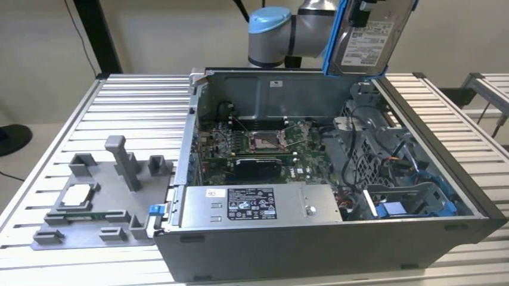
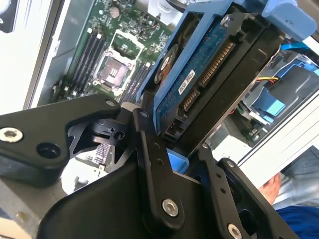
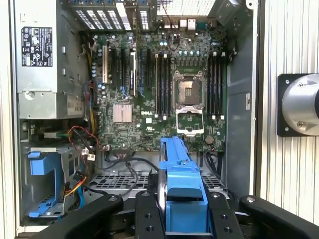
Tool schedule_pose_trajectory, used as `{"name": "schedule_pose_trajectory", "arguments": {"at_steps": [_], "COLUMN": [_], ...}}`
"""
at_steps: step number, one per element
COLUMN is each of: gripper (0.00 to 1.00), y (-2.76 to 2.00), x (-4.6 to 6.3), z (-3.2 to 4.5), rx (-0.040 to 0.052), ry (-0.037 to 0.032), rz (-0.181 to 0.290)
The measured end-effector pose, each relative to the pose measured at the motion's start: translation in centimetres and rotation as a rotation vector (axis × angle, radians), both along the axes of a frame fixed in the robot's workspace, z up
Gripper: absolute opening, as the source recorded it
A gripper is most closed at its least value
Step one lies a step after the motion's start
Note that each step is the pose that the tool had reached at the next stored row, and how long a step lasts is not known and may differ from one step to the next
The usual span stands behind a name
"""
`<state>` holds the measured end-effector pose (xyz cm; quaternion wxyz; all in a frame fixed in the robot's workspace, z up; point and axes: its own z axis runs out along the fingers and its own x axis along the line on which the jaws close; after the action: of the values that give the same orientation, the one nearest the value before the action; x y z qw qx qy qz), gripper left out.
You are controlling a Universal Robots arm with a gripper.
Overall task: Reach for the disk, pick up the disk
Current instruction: 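Pick up the disk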
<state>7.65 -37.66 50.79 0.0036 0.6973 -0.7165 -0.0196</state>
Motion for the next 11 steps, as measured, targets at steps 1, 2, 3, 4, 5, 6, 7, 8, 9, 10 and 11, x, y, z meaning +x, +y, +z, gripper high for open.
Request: {"name": "schedule_pose_trajectory", "arguments": {"at_steps": [1, 2, 3, 4, 5, 6, 7, 8, 9, 10, 11], "gripper": [0.00, 0.00, 0.00, 0.00, 0.00, 0.00, 0.00, 0.00, 0.00, 0.00, 0.00], "y": [0.00, 0.00, 0.00, -0.01, -0.03, -0.06, -0.11, -0.16, -0.23, -0.32, -0.40], "x": [0.01, 0.01, 0.01, 0.01, 0.01, 0.01, 0.01, 0.01, 0.01, 0.01, 0.01], "z": [0.00, 0.00, 0.00, 0.00, 0.00, 0.00, 0.00, 0.00, 0.00, 0.00, 0.00], "rx": [0.0000, 0.0001, 0.0000, 0.0000, 0.0000, 0.0000, 0.0000, 0.0000, 0.0000, 0.0000, 0.0000], "ry": [0.0001, 0.0001, 0.0001, 0.0001, 0.0001, 0.0001, 0.0001, 0.0001, 0.0001, 0.0001, 0.0001], "rz": [0.000, 0.000, 0.000, 0.000, 0.000, 0.000, 0.000, 0.000, 0.000, 0.000, 0.000]}}
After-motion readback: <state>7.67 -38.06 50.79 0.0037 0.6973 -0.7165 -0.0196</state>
